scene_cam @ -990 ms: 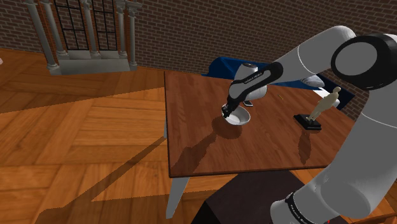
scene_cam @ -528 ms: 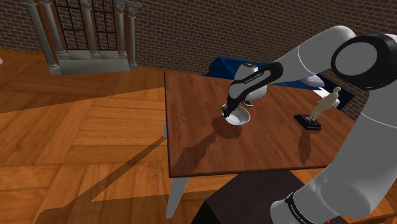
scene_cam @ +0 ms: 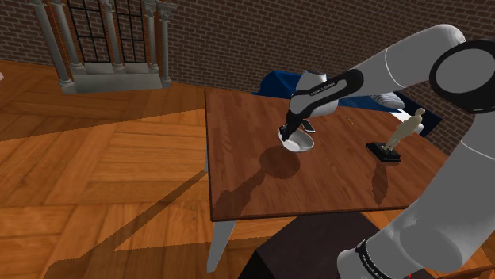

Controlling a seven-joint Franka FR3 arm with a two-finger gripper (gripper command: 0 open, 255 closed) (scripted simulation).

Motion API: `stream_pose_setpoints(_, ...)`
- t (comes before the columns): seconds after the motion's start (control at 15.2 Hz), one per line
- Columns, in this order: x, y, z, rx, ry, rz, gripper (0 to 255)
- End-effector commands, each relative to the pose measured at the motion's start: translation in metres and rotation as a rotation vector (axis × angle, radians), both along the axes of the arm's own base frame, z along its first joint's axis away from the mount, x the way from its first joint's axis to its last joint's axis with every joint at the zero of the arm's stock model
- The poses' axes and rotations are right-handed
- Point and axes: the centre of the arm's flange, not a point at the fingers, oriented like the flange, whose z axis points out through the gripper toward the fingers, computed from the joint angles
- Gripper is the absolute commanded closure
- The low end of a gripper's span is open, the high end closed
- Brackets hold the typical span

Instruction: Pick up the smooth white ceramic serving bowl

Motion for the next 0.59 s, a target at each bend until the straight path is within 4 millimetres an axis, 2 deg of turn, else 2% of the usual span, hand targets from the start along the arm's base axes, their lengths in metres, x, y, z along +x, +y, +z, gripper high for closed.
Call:
stream_pose_setpoints(0.0, 0.000, 0.001, 0.010, 0.000, 0.000, 0.000, 255)
stream_pose_setpoints(0.4, 0.000, 0.001, 0.041, 0.000, 0.000, 0.000, 255)
stream_pose_setpoints(0.53, 0.000, 0.001, 0.042, 0.000, 0.000, 0.000, 255)
